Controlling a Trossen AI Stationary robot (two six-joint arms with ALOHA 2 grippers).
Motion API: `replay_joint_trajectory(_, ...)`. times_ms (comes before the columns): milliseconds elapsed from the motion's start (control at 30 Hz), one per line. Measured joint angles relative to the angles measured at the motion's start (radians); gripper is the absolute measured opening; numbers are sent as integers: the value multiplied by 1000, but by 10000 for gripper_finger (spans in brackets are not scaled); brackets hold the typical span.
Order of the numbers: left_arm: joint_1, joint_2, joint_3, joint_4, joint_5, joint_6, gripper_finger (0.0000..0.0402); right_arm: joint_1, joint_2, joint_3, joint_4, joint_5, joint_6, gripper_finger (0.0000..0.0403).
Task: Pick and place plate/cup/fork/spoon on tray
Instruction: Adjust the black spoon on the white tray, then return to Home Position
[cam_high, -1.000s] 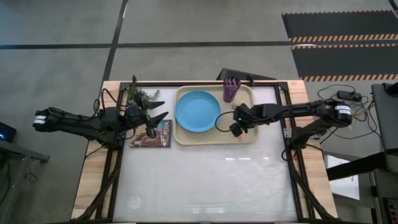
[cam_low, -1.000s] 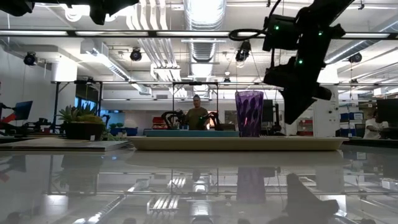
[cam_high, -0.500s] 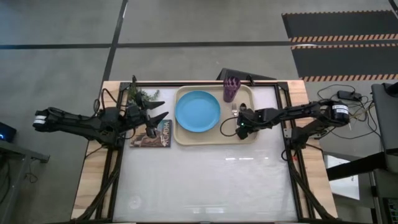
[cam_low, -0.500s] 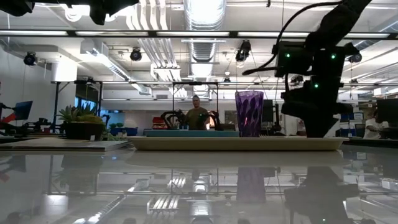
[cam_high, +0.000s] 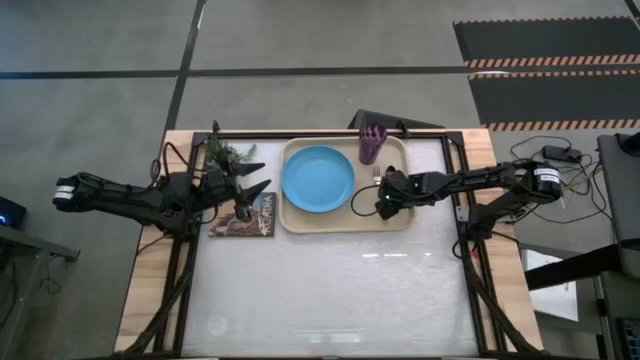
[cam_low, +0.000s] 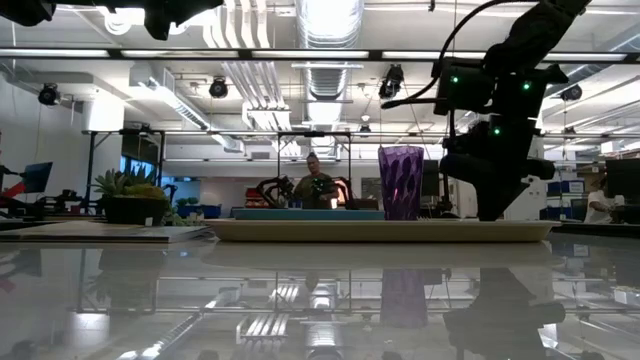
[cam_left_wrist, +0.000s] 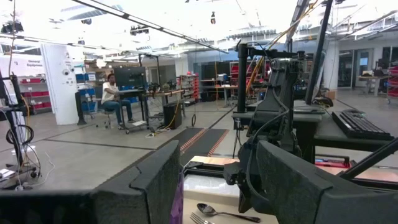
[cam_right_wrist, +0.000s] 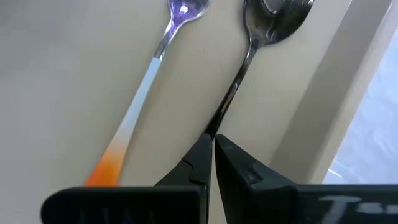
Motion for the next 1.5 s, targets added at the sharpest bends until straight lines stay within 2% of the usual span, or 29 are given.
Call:
replay_joint_trajectory(400,0,-1,0,0,0,0,196,7,69,3,23,-41,1,11)
replay_joint_trajectory(667,0,0,0,0,0,0,196,29,19,-1,4,-127,17,11)
replay_joint_trajectory(1067,0,0,0,-7,0,0,196,64,-66,-1,11,-110,0,11)
replay_joint_trajectory(1200,0,-28,5,-107,0,6,187,116,-119,-2,132,-120,-139,11)
replay_joint_trajectory(1333,0,-93,26,-298,16,29,148,179,-154,-9,356,-198,-396,11)
replay_joint_trajectory(1433,0,-151,26,-437,93,63,101,212,-164,-31,547,-252,-559,11)
replay_joint_trajectory(1500,0,-197,9,-512,205,106,66,217,-169,-51,646,-324,-628,11)
